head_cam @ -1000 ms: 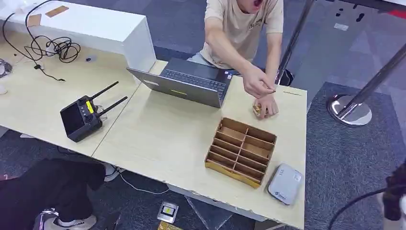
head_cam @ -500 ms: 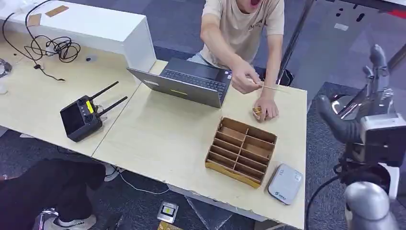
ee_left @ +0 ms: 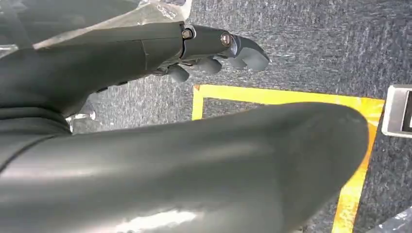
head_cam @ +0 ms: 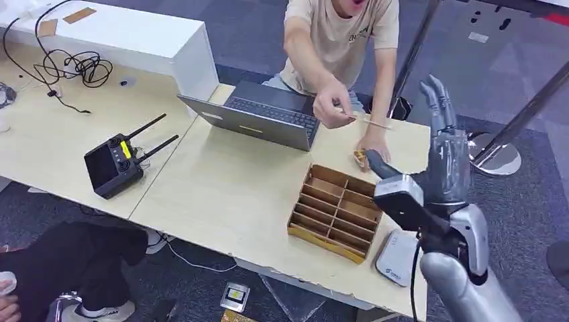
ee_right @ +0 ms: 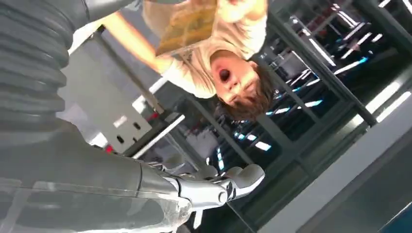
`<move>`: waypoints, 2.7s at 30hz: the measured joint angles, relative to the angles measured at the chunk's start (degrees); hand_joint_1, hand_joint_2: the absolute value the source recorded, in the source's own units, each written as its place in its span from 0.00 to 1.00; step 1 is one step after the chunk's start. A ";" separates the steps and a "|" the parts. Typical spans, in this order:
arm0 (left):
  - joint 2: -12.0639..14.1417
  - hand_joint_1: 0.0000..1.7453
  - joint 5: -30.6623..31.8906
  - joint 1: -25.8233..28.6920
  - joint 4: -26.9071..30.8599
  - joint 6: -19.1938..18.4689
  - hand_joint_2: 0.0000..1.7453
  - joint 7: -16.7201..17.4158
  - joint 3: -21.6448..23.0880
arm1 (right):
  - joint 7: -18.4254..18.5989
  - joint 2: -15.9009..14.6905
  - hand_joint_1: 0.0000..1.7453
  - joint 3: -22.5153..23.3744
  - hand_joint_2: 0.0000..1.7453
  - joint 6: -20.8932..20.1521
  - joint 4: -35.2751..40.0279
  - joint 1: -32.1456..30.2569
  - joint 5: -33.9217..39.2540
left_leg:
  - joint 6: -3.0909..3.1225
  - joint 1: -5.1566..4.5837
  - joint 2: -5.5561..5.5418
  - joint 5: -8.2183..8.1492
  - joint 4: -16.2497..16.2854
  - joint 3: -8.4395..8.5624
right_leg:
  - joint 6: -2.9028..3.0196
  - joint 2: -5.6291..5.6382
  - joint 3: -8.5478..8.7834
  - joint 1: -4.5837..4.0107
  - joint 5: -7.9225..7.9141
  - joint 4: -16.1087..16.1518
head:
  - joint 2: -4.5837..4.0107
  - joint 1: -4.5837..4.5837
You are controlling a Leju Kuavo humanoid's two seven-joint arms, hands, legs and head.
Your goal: Pass the card to the sensor for recognition and then transmit it.
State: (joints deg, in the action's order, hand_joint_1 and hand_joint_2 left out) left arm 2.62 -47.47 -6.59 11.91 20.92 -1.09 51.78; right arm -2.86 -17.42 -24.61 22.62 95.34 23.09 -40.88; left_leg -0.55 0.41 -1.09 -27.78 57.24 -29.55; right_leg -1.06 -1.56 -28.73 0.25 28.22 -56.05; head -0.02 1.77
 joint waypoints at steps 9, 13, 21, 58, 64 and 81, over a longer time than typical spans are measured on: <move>-0.04 0.00 0.13 -0.05 0.00 -0.26 0.00 -0.48 0.68 | 2.80 0.24 0.00 -5.35 1.00 1.51 -6.35 1.13 -10.05 | 0.00 0.00 0.00 0.00 0.00 0.00 | 0.00 0.00 -0.01 0.00 0.00 0.00 | 0.00 0.00; -0.07 0.00 0.11 -0.05 0.00 -0.24 0.00 -0.55 0.92 | 3.21 0.50 0.00 -6.73 1.00 1.68 -8.67 1.29 -10.90 | 0.00 0.00 0.00 0.00 0.00 0.00 | 0.00 0.00 -0.01 0.00 0.00 0.00 | 0.00 0.00; -0.11 0.00 0.13 -0.04 0.00 -0.24 0.00 -0.55 1.38 | 3.32 0.63 0.00 -8.41 1.00 1.79 -11.36 1.45 -10.90 | 0.00 0.00 0.00 0.00 0.00 0.00 | 0.01 0.00 -0.02 -0.01 0.00 0.00 | 0.00 0.00; -0.13 0.00 0.66 -0.02 0.00 0.15 0.00 -1.55 2.12 | 2.64 0.81 1.00 -11.14 1.00 1.73 -15.67 2.46 -8.50 | 0.00 0.00 0.03 0.00 0.00 0.01 | 0.02 0.01 -0.05 -0.01 0.01 0.00 | 0.00 0.00; -0.13 0.00 -0.04 0.05 -0.02 0.31 0.00 -1.62 2.21 | 2.88 0.24 1.00 -9.39 1.00 3.82 -14.49 1.55 -2.07 | 0.00 0.00 0.06 0.00 0.01 0.00 | 0.02 0.01 -0.06 0.00 0.01 0.00 | 0.00 0.00; -0.13 0.00 -2.17 0.23 -0.24 1.18 0.00 -1.66 2.34 | 2.14 -3.74 1.00 1.50 1.00 4.22 -5.63 -6.78 18.57 | 0.00 -0.01 0.04 -0.05 0.01 0.00 | -0.03 0.03 -0.09 0.00 0.04 0.04 | 0.00 0.00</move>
State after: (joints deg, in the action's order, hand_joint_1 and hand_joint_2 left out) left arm 2.49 -49.64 -6.37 11.67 22.10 -2.75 54.12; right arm -0.72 -21.16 -23.12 26.84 89.70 16.32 -22.31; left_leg -0.56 0.40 -1.05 -27.83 57.26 -29.56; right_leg -1.09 -1.54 -28.82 0.25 28.26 -56.01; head -0.02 1.77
